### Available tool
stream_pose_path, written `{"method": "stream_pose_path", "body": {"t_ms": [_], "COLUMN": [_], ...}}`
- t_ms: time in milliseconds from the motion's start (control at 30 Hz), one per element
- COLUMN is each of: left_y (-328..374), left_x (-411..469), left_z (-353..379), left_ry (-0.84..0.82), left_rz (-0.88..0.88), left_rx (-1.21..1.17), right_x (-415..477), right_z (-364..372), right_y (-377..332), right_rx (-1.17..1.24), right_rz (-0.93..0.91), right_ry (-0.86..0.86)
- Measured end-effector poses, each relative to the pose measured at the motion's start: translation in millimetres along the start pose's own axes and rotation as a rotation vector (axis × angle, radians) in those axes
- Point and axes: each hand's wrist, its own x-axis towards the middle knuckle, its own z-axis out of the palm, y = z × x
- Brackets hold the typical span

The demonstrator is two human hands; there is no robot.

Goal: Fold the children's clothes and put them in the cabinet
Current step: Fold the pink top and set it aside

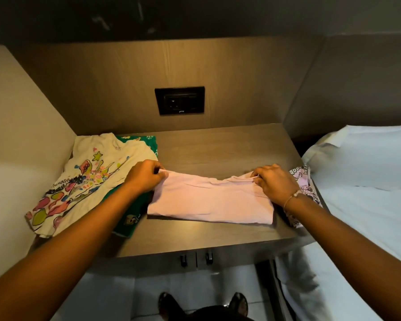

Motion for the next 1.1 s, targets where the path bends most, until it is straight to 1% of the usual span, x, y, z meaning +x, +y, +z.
{"method": "stream_pose_path", "body": {"t_ms": [33, 67, 133, 167, 267, 333, 467, 533, 600, 667, 733, 800, 867, 933, 967, 1033, 1100], "left_y": [-0.3, -2.1, -6.3, -7.3, -5.5, -2.2, 10.8, 16.1, 18.8, 18.8, 15.7, 10.0, 3.4, -2.2, -3.9, -6.1, -1.1], "left_x": [5.9, 10.5, 19.6, 22.3, 26.6, 29.7, 36.7, 38.6, 37.0, 32.8, 25.1, 14.8, 0.3, -16.0, -24.0, -42.8, -64.3], "left_z": [2.9, 5.7, 11.3, 13.1, 17.8, 21.6, 17.4, 15.1, 12.2, 9.1, 3.2, -2.1, -4.5, -2.2, 0.7, 4.5, 8.2], "left_ry": [0.009, 0.024, 0.035, 0.008, -0.097, -0.126, -0.193, -0.189, -0.17, -0.124, -0.041, 0.056, 0.097, 0.012, -0.057, -0.165, -0.149], "left_rz": [0.002, 0.041, 0.211, 0.297, 0.443, 0.485, 0.452, 0.441, 0.429, 0.439, 0.491, 0.574, 0.656, 0.696, 0.676, 0.571, 0.486], "left_rx": [0.055, 0.142, 0.37, 0.444, 0.541, 0.562, 0.565, 0.584, 0.547, 0.497, 0.486, 0.495, 0.531, 0.623, 0.676, 0.77, 0.788], "right_x": [4.1, 6.6, 10.3, 12.3, 18.8, 23.3, 31.2, 32.4, 30.3, 25.9, 18.0, 5.7, -8.8, -22.0, -27.4, -35.3, -40.0], "right_z": [3.1, 6.2, 10.0, 10.7, 12.0, 14.6, 11.6, 8.1, 6.4, 4.5, 3.7, 5.5, 11.0, 19.1, 21.7, 20.7, 12.6], "right_y": [1.6, 2.8, 3.8, 3.0, -3.1, -6.3, -7.6, -7.8, -9.5, -10.5, -9.6, -9.3, -12.1, -15.4, -16.2, -16.0, -16.5], "right_rx": [-0.019, -0.015, 0.039, 0.059, 0.005, -0.042, -0.014, 0.013, 0.062, 0.089, 0.075, 0.015, -0.082, -0.137, -0.144, -0.129, -0.091], "right_rz": [0.013, 0.026, 0.025, 0.0, -0.064, -0.06, -0.015, 0.0, 0.019, 0.027, 0.001, -0.059, -0.129, -0.178, -0.194, -0.209, -0.214], "right_ry": [0.008, 0.016, -0.007, -0.055, -0.205, -0.234, -0.276, -0.275, -0.248, -0.197, -0.111, -0.016, 0.044, 0.009, -0.032, -0.078, -0.026]}}
